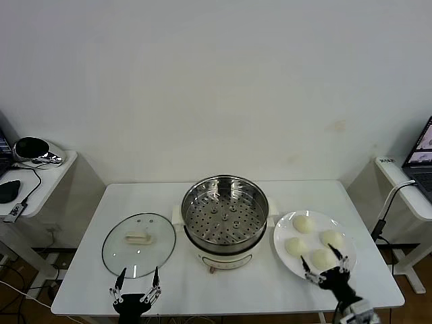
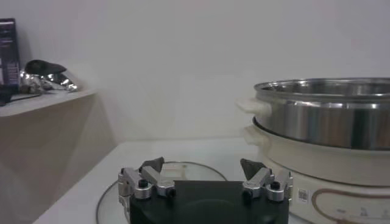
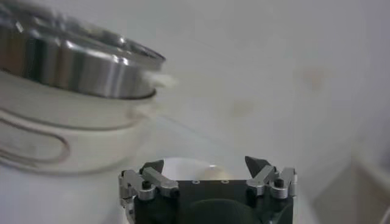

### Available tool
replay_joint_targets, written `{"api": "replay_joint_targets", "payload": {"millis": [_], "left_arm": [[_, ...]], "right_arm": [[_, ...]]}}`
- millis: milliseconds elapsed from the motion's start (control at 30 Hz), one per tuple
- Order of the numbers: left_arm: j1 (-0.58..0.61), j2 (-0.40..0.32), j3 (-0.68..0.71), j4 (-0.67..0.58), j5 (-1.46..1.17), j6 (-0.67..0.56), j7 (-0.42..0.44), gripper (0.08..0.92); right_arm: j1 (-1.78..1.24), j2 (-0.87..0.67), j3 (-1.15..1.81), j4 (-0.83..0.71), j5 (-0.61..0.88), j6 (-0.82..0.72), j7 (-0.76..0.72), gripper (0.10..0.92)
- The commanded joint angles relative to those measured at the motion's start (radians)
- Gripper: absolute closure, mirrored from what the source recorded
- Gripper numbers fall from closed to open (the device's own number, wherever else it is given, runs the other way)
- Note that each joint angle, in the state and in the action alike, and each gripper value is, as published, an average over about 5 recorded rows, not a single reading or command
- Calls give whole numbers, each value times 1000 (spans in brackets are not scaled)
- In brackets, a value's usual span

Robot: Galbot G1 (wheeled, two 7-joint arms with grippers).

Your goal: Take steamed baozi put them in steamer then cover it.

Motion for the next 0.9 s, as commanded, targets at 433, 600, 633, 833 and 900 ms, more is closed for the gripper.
{"api": "replay_joint_targets", "payload": {"millis": [433, 600, 633, 833, 900], "left_arm": [[-15, 25, -10, -1, 87, 18, -13, 177], [-10, 28, -29, -11, 87, 16, -7, 177], [-8, 28, -32, -14, 88, 16, -6, 177], [-12, 30, -51, -21, 89, 17, -1, 177], [-16, 31, -58, -21, 88, 18, 1, 177]], "right_arm": [[650, -499, -356, -285, -245, -171, -579, 203], [957, -515, -650, -416, -254, -115, -758, 203], [1007, -514, -701, -438, -249, -102, -785, 203], [1269, -483, -1002, -555, -193, -12, -888, 203], [1324, -459, -1081, -587, -183, 14, -897, 203]]}}
